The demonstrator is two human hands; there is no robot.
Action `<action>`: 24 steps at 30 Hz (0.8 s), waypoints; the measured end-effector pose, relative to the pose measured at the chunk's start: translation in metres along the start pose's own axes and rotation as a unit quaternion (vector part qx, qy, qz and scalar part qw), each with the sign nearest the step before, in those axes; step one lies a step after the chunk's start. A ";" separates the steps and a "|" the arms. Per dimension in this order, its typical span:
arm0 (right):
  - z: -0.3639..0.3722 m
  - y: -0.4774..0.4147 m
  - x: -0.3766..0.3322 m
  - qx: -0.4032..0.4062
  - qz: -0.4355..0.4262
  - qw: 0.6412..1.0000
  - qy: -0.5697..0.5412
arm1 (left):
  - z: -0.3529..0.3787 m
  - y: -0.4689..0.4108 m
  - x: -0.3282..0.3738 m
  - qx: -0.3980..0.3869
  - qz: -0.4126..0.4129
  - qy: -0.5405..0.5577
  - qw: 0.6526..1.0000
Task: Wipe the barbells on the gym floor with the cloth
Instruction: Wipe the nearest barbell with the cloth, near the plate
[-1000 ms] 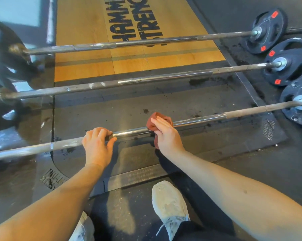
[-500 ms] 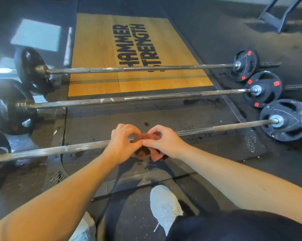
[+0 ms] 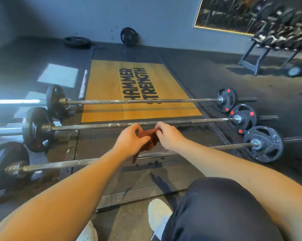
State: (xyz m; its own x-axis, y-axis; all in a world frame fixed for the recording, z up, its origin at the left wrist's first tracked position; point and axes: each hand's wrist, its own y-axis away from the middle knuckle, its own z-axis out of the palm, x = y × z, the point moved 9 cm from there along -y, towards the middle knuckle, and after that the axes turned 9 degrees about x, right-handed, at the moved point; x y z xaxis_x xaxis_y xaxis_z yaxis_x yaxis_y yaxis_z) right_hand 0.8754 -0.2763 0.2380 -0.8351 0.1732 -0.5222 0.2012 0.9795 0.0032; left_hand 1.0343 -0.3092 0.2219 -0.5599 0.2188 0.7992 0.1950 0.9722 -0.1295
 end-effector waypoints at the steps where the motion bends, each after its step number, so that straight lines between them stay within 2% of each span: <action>1: -0.003 0.004 -0.004 -0.007 0.044 0.996 -0.081 | -0.005 0.001 0.008 0.011 0.001 0.002 1.000; 3: -0.003 0.015 -0.012 -0.027 0.140 0.952 -0.272 | -0.011 0.005 0.019 0.017 -0.001 0.015 1.000; 5: 0.001 0.021 -0.021 -0.047 0.175 0.893 -0.411 | -0.015 0.011 0.028 0.022 0.008 0.023 0.999; 7: 0.004 0.025 -0.029 -0.064 0.176 0.850 -0.493 | -0.022 0.016 0.035 0.049 0.033 -0.018 0.998; 9: 0.007 0.028 -0.036 -0.066 0.158 0.832 -0.527 | -0.033 0.023 0.045 0.093 0.060 -0.102 0.989; 12: 0.003 0.032 -0.042 -0.031 0.121 0.853 -0.507 | -0.044 0.036 0.057 0.118 0.076 -0.152 0.978; 15: -0.005 0.032 -0.036 0.010 0.087 0.905 -0.417 | -0.047 0.042 0.056 0.108 0.093 -0.162 0.976; 18: -0.006 0.026 -0.023 0.034 0.067 0.931 -0.356 | -0.043 0.039 0.041 0.088 0.088 -0.147 0.981; 24: 0.049 -0.006 0.055 0.053 0.160 0.948 -0.270 | -0.008 0.024 -0.048 0.031 0.012 -0.194 0.980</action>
State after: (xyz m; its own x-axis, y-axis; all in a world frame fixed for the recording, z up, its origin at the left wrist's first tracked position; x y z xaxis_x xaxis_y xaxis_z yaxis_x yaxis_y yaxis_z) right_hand 0.8531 -0.2777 0.1674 -0.3437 0.3538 -0.8699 0.4749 0.8646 0.1641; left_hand 1.0724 -0.2969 0.1848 -0.8228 0.2443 0.5132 0.1683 0.9672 -0.1905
